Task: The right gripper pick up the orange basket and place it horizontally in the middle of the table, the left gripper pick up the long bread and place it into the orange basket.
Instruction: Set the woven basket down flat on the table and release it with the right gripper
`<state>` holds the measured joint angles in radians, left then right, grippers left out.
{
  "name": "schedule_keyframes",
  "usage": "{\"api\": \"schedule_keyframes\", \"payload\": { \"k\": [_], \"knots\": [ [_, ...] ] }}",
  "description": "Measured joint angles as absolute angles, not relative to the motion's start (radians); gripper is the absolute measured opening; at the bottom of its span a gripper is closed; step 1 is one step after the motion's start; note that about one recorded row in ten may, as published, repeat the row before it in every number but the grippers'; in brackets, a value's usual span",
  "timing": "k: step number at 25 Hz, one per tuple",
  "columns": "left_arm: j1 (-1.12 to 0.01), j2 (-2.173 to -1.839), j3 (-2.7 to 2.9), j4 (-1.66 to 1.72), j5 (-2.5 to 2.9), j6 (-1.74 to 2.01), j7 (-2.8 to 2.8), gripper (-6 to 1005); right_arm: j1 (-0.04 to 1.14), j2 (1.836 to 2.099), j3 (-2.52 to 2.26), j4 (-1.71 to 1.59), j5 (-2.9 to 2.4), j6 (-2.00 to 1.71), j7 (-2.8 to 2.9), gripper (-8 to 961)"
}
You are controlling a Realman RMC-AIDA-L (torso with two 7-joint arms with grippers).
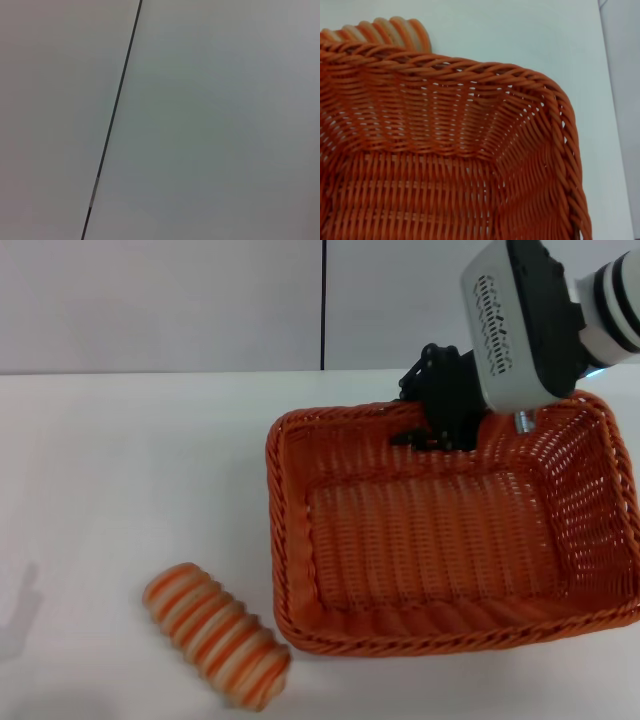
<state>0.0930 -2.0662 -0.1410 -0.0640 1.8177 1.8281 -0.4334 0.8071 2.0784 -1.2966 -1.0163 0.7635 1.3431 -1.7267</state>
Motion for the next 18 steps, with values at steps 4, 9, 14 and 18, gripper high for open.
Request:
{"api": "schedule_keyframes", "payload": {
  "k": [4,9,14,18],
  "knots": [
    [0.093,-2.066,-0.141,-0.064,1.818,1.828,-0.433,779,0.808,2.079,-1.320,-1.020,0.761,1.338,-1.702,267],
    [0.084,-2.068,-0.127,-0.060,1.818,1.823,-0.433,779,0.784,2.080,-1.322,-1.067,0.765,1.337,-1.700,376],
    [0.084,-2.065,-0.127,-0.061,1.818,1.829,-0.433,780,0.710,2.079,-1.293,-1.179,0.825,1.338,-1.698,376],
    [0.079,-2.060,-0.107,-0.042,1.819,1.847,-0.459,780,0.638,2.079,-1.224,-1.263,0.935,1.336,-1.692,375]
  ]
}}
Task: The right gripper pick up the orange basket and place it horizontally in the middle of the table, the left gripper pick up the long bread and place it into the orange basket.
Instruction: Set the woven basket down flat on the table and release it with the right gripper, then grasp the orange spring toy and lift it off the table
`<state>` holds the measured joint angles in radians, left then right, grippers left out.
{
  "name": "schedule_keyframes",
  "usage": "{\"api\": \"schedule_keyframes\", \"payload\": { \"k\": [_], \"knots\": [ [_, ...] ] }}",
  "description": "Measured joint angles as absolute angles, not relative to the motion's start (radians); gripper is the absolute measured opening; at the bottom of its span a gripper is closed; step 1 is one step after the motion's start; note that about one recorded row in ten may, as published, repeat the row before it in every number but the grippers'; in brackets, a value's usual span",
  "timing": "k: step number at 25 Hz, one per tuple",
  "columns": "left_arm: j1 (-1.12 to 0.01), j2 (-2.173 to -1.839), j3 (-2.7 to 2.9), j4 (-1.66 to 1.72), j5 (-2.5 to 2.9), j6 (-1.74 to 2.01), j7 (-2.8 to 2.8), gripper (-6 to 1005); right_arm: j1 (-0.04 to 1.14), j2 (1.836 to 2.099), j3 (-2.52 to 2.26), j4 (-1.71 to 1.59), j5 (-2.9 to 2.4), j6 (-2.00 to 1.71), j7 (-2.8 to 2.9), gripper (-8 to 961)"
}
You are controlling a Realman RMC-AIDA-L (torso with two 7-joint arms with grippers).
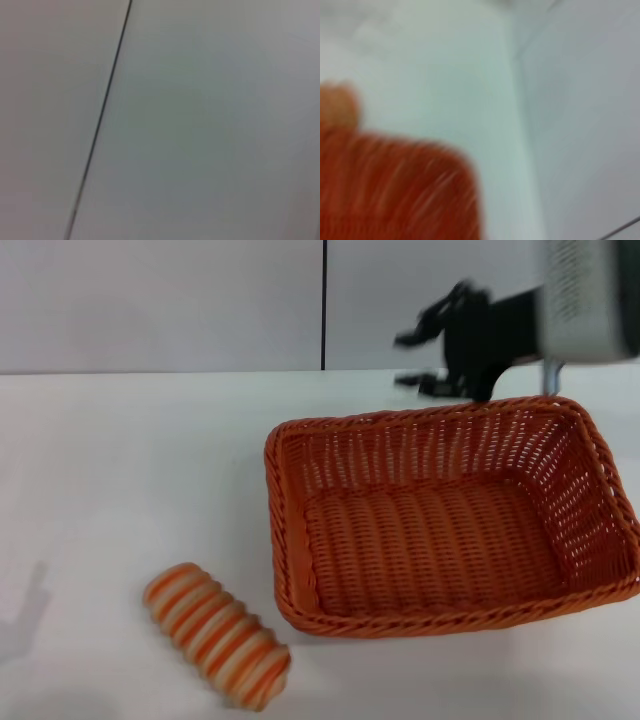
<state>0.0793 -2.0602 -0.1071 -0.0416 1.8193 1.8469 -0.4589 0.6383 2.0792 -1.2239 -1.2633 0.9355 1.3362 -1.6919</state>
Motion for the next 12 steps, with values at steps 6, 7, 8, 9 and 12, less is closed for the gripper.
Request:
{"api": "schedule_keyframes", "payload": {
  "k": [6,7,8,9,12],
  "knots": [
    [0.021,-2.056,-0.005,0.189,1.821,1.891,-0.789,780,0.440,2.076,-1.035,-1.286,1.459,1.341,-1.707,375],
    [0.009,-2.056,0.016,0.256,1.821,1.892,-0.885,780,0.406,2.076,-1.018,-1.280,1.532,1.343,-1.708,375],
    [0.000,-2.056,0.034,0.307,1.822,1.893,-0.954,780,0.368,2.076,-1.003,-1.273,1.610,1.345,-1.710,375],
    [-0.008,-2.056,0.057,0.370,1.822,1.894,-1.035,779,0.335,2.077,-0.995,-1.260,1.666,1.350,-1.719,375],
    [-0.029,-2.057,0.118,0.528,1.834,1.892,-1.228,779,0.225,2.077,-0.977,-1.195,1.832,1.392,-1.799,375]
  ]
}}
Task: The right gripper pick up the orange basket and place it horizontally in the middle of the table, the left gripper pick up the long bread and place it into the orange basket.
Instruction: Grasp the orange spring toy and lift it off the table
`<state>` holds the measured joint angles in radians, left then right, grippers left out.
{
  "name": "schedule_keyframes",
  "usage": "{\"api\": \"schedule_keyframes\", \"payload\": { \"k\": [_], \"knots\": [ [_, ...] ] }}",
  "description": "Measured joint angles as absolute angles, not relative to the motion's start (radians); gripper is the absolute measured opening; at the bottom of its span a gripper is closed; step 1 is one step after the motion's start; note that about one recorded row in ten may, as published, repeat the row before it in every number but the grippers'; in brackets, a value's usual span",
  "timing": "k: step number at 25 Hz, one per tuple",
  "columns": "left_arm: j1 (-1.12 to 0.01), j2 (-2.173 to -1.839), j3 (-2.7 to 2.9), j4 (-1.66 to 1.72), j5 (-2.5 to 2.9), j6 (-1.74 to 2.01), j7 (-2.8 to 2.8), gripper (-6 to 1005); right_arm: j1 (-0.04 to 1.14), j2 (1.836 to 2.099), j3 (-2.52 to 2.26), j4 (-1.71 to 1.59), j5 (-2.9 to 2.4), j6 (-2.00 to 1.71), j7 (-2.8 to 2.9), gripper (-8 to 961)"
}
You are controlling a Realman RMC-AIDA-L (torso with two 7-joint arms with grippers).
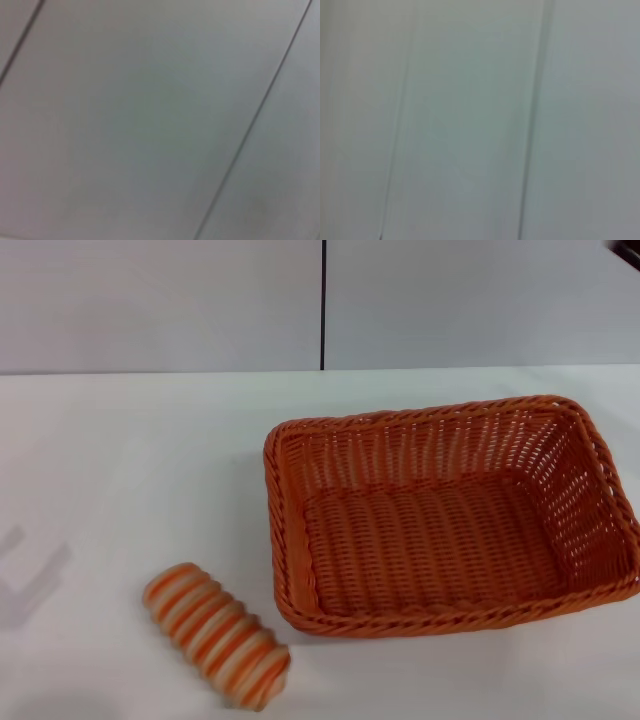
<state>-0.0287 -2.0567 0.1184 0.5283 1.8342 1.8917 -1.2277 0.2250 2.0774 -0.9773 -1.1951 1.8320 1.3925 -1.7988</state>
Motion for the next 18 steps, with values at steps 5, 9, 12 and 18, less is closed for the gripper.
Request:
{"api": "schedule_keyframes", "payload": {
  "k": [5,9,12,18],
  "knots": [
    [-0.078,-2.056,0.145,0.708,1.917,1.889,-1.434,780,0.093,2.080,-0.937,-0.964,2.077,1.516,-1.992,375],
    [-0.122,-2.055,0.146,0.809,2.022,1.891,-1.535,780,0.059,2.077,-0.817,-0.764,2.163,1.632,-2.077,375],
    [-0.149,-2.059,0.146,0.820,2.070,1.885,-1.548,779,0.050,2.076,-0.721,-0.683,2.165,1.680,-2.076,375],
    [-0.180,-2.065,0.162,0.673,2.104,1.786,-1.419,780,0.038,2.075,-0.647,-0.642,2.172,1.732,-2.069,375]
  ]
}}
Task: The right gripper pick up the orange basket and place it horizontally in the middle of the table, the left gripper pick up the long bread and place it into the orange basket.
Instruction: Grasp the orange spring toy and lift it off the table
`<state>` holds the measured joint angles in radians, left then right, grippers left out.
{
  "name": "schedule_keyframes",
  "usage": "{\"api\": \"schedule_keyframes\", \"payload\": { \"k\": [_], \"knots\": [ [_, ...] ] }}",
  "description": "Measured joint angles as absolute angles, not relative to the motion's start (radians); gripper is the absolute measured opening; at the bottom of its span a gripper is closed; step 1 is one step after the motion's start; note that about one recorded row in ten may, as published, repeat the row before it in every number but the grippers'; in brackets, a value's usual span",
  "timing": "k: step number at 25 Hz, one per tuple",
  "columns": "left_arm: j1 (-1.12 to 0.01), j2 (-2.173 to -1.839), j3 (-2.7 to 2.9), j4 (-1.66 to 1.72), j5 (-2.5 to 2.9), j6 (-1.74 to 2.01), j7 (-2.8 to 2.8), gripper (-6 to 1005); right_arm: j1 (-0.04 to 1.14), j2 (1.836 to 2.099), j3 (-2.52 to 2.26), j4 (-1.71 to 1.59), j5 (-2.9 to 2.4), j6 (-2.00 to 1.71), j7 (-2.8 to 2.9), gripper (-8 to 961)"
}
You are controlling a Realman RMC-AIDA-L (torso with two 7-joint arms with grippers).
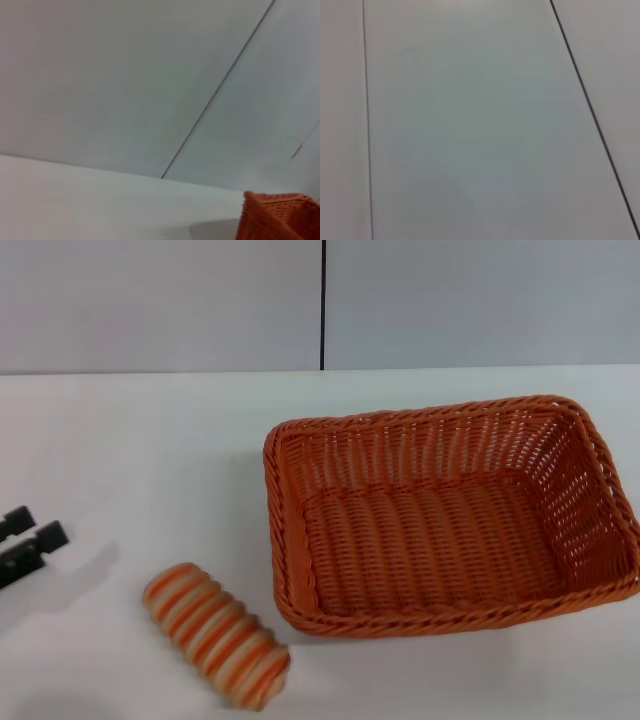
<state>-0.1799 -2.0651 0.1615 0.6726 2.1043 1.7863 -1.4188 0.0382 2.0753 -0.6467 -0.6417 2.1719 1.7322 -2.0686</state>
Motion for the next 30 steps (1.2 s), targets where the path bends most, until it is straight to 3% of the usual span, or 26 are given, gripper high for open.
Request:
{"api": "schedule_keyframes", "payload": {
  "k": [30],
  "knots": [
    [-0.210,-2.067,0.416,0.428,2.108,1.619,-1.302,780,0.075,2.071,-0.628,-0.581,2.168,1.727,-2.077,374]
  ]
}}
